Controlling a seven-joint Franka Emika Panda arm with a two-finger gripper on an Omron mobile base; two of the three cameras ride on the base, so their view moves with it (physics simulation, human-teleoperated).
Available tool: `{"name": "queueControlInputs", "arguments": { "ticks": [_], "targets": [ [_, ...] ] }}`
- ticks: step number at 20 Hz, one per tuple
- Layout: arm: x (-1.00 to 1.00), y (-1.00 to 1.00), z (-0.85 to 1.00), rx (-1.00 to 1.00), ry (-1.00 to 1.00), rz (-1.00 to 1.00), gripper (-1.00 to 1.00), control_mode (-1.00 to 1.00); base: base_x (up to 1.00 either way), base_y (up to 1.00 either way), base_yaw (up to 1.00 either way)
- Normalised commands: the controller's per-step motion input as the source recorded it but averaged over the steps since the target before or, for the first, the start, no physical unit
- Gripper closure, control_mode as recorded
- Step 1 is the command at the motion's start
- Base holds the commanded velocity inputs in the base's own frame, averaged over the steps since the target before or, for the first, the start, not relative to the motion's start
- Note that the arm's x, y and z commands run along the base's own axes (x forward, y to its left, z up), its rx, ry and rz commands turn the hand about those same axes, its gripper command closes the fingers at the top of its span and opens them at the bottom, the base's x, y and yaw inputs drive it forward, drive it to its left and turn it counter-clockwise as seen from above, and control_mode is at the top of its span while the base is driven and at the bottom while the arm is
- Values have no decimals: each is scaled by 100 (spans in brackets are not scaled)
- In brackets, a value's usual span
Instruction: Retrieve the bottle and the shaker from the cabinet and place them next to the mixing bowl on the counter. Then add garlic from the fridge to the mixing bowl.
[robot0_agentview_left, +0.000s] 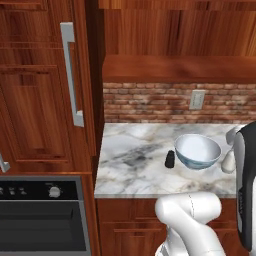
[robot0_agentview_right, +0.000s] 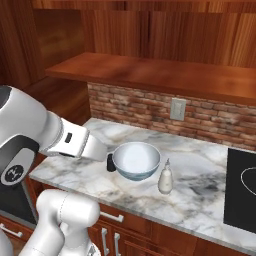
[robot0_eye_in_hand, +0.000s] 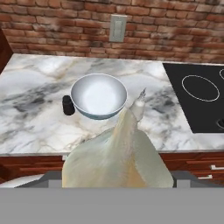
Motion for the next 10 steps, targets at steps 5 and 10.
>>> {"name": "queueControlInputs", "arguments": {
  "ticks": [5,10],
  "targets": [
    [7,0,0,0,2,0,100,-100,0,0,0],
    [71,0,0,0,26,0,100,-100,0,0,0]
  ]
}}
